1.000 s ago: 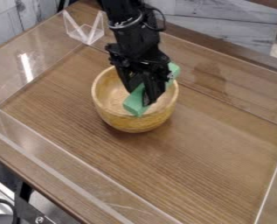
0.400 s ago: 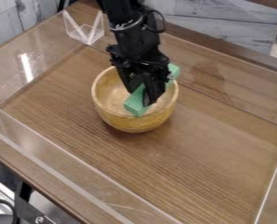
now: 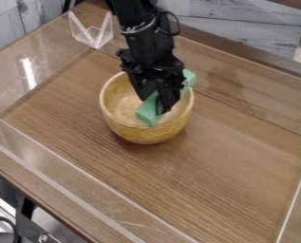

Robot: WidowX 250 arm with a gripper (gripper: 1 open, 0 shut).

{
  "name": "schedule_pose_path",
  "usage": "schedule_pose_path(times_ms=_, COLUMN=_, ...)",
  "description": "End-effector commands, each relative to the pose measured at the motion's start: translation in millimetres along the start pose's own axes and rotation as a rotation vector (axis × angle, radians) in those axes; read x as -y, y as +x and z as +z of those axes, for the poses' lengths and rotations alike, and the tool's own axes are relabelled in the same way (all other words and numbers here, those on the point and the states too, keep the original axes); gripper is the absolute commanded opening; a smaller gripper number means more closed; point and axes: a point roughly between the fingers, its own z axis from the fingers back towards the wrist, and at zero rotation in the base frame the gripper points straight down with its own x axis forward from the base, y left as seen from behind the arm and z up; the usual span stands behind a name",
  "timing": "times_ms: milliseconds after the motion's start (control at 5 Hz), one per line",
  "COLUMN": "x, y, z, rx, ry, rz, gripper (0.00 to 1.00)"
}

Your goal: Put the green block in the brown bowl

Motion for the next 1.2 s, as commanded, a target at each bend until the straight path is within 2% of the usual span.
schedule_pose_path(times_ms=0, x=-4.5, y=14.2, z=12.2, rx=0.058, ry=0.018, rz=-0.008, gripper=0.0)
schedule_pose_path(times_ms=1000, x=-9.1, y=19.8, z=5.7, rx=0.058, ry=0.009, rz=-0.008, gripper=0.0)
